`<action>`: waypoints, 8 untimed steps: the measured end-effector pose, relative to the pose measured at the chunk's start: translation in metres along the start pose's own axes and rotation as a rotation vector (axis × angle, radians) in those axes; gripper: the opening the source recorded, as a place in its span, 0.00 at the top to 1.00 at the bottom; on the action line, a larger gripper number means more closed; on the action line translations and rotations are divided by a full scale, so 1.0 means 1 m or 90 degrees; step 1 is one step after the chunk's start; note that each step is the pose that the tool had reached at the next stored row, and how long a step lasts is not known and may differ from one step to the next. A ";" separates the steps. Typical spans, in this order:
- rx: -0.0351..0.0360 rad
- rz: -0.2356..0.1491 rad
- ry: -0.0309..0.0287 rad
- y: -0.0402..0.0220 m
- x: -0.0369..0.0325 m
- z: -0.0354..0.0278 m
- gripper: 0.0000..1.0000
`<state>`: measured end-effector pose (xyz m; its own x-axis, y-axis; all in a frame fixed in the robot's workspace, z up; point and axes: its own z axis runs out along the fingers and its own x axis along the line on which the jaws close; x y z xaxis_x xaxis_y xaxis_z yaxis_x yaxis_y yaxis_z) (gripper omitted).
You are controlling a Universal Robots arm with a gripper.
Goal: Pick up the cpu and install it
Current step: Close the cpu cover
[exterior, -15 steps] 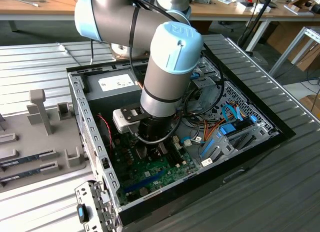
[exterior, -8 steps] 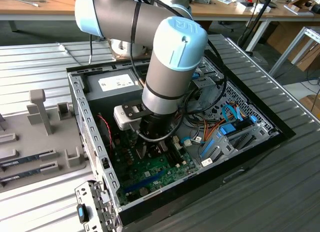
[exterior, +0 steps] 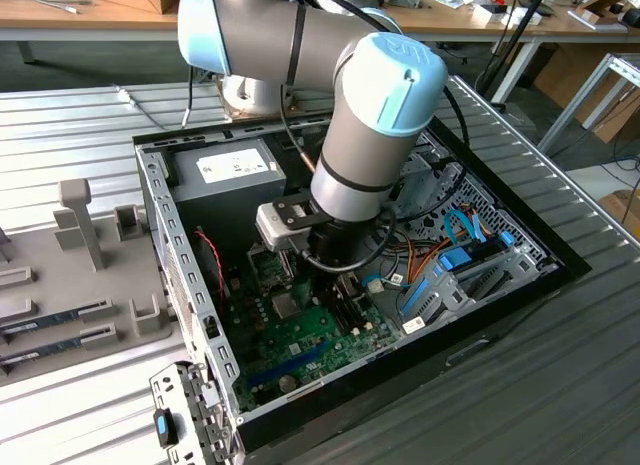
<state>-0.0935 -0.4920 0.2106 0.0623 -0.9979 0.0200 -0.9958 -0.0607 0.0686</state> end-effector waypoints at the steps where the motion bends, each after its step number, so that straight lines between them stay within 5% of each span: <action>1: -0.0007 0.000 -0.0001 -0.0039 -0.0008 -0.0005 0.62; 2: -0.0026 0.000 -0.0001 -0.0133 -0.0073 -0.0057 0.89; 4: -0.0024 0.002 -0.0034 -0.0140 -0.0097 -0.0072 0.89; 6: -0.0012 0.005 -0.0268 -0.0141 -0.0098 -0.0072 0.89; 8: -0.0005 0.008 -0.0401 -0.0140 -0.0098 -0.0072 0.89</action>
<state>-0.0796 -0.4812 0.2166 0.0449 -0.9981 -0.0419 -0.9964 -0.0478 0.0695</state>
